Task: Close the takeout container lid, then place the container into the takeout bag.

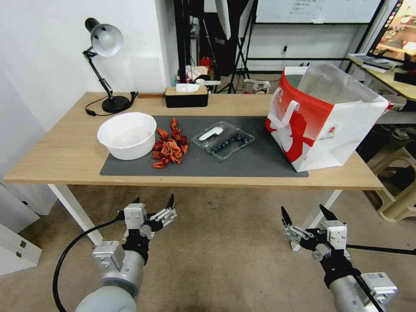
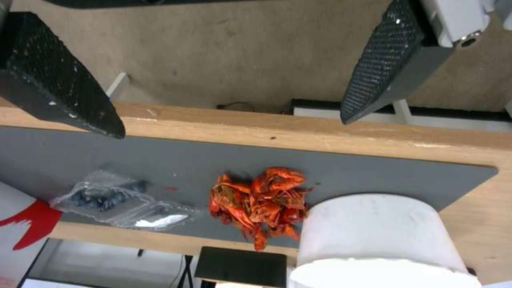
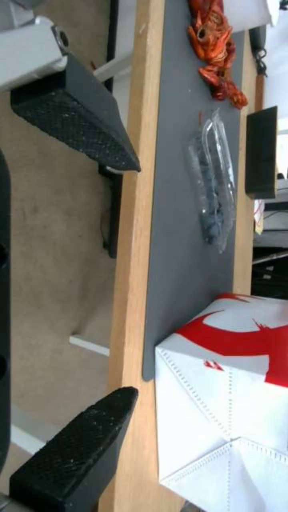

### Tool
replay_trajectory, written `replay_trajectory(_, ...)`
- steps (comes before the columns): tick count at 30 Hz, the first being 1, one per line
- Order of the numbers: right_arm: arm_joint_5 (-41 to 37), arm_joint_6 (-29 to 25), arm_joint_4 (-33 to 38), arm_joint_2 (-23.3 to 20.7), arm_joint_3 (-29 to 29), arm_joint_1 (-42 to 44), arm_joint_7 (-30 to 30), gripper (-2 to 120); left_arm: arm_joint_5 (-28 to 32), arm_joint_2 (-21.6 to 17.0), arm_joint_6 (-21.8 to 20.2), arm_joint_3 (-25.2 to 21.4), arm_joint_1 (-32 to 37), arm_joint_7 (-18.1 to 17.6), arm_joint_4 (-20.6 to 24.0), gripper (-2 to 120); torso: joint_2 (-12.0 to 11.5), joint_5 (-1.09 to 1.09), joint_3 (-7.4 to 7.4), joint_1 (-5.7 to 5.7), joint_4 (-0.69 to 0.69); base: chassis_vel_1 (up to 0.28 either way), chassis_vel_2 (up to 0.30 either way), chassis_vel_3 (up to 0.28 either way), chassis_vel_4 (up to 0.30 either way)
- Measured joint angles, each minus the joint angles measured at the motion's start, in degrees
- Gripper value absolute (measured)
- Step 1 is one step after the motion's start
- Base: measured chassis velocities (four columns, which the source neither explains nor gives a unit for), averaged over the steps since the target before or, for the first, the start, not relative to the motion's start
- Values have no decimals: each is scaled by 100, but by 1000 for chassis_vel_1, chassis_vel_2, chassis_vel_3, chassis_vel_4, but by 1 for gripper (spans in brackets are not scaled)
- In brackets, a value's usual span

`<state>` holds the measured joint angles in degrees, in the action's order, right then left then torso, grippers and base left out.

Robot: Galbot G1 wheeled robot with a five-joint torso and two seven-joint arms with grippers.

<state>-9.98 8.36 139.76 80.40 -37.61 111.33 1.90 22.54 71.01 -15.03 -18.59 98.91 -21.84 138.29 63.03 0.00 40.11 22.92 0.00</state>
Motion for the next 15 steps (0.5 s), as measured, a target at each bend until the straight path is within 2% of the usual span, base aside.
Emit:
replay_trajectory(6, -307, -41, -90, -139, 58, -165, 71, 100, -40, 32, 77, -39, 29, 10, -17, 100, 0, 0, 0, 0, -1, 0, 0, 0, 0)
replay_trajectory(14, -1635, -251, -482, -1194, 262, -972, 5, 100, -82, 62, 166, -92, 140, 7, -26, 100, 0, 0, 0, 0, 0, 0, 0, 0, 0)
replay_trajectory(15, -1635, -251, -482, -1194, 262, -972, 5, 100, -82, 62, 166, -92, 140, 7, -26, 100, 0, 0, 0, 0, 0, 0, 0, 0, 0)
